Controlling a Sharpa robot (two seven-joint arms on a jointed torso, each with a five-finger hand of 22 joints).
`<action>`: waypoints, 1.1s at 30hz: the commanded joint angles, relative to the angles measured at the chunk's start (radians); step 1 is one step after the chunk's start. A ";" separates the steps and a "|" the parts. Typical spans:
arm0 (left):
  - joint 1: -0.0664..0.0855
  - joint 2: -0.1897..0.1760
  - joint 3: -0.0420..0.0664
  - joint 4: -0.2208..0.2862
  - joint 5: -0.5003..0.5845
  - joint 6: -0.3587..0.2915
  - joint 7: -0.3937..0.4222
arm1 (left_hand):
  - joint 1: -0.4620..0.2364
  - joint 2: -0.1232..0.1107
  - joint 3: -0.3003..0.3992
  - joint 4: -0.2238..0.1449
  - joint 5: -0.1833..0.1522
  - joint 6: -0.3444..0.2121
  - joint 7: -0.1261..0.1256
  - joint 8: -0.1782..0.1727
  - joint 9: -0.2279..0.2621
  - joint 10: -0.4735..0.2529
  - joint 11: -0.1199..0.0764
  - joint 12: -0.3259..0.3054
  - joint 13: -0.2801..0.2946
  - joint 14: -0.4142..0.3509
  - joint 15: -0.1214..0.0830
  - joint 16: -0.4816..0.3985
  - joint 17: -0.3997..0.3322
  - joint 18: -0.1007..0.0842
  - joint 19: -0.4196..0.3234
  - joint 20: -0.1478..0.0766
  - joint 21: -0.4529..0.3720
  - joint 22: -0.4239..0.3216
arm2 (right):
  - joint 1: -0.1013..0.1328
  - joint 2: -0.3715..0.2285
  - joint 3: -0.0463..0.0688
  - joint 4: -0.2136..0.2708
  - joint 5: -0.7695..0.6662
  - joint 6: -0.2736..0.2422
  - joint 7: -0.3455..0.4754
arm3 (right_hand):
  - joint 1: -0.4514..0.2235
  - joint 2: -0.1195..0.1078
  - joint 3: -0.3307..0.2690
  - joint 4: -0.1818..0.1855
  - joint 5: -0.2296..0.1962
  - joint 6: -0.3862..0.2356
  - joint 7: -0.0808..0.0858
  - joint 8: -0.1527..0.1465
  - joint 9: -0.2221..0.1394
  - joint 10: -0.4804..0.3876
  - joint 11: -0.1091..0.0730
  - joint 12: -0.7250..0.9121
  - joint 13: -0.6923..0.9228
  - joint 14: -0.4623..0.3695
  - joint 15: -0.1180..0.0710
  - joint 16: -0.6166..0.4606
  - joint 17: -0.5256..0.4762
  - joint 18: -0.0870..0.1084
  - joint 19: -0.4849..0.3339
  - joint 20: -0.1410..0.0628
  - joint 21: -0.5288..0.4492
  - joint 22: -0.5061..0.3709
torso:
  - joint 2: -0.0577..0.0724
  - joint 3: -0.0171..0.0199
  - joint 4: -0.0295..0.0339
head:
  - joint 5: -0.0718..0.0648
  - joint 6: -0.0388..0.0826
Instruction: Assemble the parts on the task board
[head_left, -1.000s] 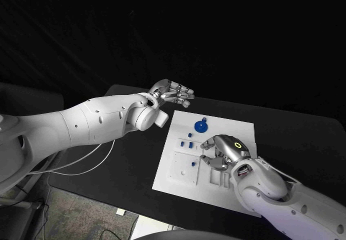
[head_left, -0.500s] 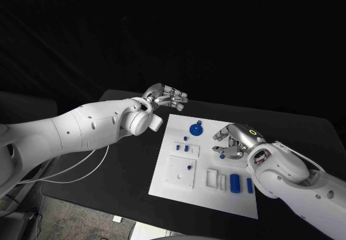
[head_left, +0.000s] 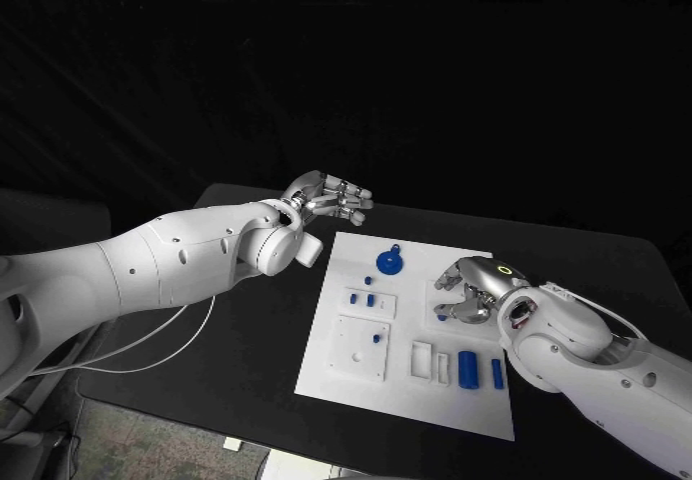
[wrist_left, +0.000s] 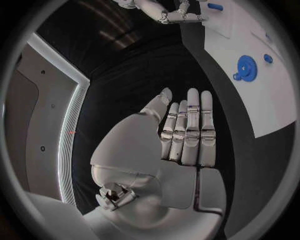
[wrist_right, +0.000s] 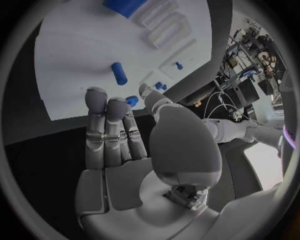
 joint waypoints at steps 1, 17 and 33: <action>0.001 0.003 0.001 0.002 0.008 0.003 0.014 | 0.003 -0.004 0.002 0.002 0.007 -0.003 0.001 -0.001 0.000 -0.001 0.001 0.000 0.000 -0.002 0.005 -0.005 -0.001 0.020 0.000 0.001 -0.004 -0.001 | 0.000 0.005 -0.002 -0.012 -0.025 0.055 -0.009 | 0.009 0.002 0.020 -0.009 0.000 -0.003 -0.005 -0.005 -0.001 0.006 -0.002 0.004 0.000 -0.004 0.004 0.008 -0.003 0.025 0.046 0.004 0.009 -0.008 | 0.001 -0.0003 -0.0007 | 0.001 -0.001; 0.001 0.004 0.001 -0.002 0.008 0.012 0.008 | 0.000 -0.005 0.004 0.002 0.006 -0.003 0.001 -0.001 0.000 -0.001 0.001 0.000 0.000 -0.002 0.005 -0.005 -0.002 0.020 0.000 0.001 -0.003 -0.001 | 0.000 0.025 -0.022 -0.051 -0.036 0.066 -0.007 | -0.034 0.003 0.174 -0.064 -0.006 0.031 -0.004 -0.005 -0.001 0.051 -0.015 0.002 0.000 -0.002 -0.008 0.005 -0.004 0.010 0.044 -0.009 0.022 -0.027 | 0.000 0.0000 0.0003 | 0.003 -0.006; 0.001 0.004 0.001 -0.004 0.008 0.014 0.006 | -0.002 -0.005 0.003 0.003 0.005 -0.003 0.001 -0.001 0.000 -0.003 0.001 0.000 0.000 -0.001 0.005 -0.005 -0.002 0.020 0.000 0.001 -0.004 -0.002 | 0.000 0.034 -0.040 -0.066 -0.029 0.055 -0.003 | -0.065 0.029 0.274 -0.081 -0.003 0.089 0.000 -0.003 0.001 0.170 -0.046 0.003 0.001 0.000 -0.028 0.003 0.001 -0.015 0.044 -0.030 0.045 -0.018 | 0.000 0.0002 -0.0012 | 0.006 -0.013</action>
